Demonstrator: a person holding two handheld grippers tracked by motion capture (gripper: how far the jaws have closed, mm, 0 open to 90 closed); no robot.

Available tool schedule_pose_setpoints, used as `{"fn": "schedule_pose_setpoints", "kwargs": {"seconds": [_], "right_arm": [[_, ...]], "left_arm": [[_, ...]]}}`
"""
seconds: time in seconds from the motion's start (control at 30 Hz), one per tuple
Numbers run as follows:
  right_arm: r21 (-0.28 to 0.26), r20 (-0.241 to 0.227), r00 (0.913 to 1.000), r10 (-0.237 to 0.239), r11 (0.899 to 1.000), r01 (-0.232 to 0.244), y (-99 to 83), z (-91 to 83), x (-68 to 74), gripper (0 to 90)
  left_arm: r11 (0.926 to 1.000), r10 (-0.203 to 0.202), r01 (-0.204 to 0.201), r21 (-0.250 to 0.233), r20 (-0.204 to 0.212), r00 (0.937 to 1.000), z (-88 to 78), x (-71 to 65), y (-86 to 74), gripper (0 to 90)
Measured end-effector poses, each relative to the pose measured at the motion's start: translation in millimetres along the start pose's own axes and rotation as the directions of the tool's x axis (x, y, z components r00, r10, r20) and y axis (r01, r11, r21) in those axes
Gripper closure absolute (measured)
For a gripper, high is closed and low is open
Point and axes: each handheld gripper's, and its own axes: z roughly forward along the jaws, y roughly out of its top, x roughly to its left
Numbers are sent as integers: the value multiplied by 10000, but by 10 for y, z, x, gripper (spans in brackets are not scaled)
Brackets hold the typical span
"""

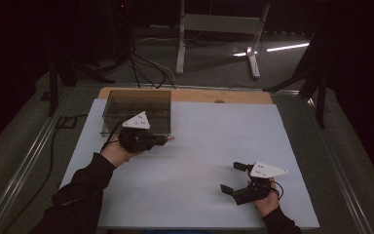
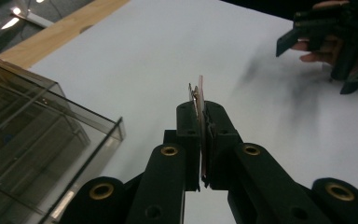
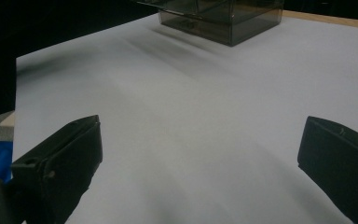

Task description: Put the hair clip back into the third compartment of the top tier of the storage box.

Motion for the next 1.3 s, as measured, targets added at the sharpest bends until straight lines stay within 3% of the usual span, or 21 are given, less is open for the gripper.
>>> {"fn": "schedule_pose_setpoints", "kwargs": {"seconds": [0.67,1.07,1.3], "right_arm": [[61,5,10000,-58,10000,58,-6,0,3,0],[100,-6,10000,-81,9999,81,-8,3,3,0],[54,-13,10000,-18,10000,18,-3,3,1,0]], "left_arm": [[9984,-422,395,-405,-686,9968,-116,206,114,877],[9938,-940,875,-682,-976,9908,-132,325,107,877],[9882,-1390,1301,-810,-1172,9833,-135,420,80,877]]}}
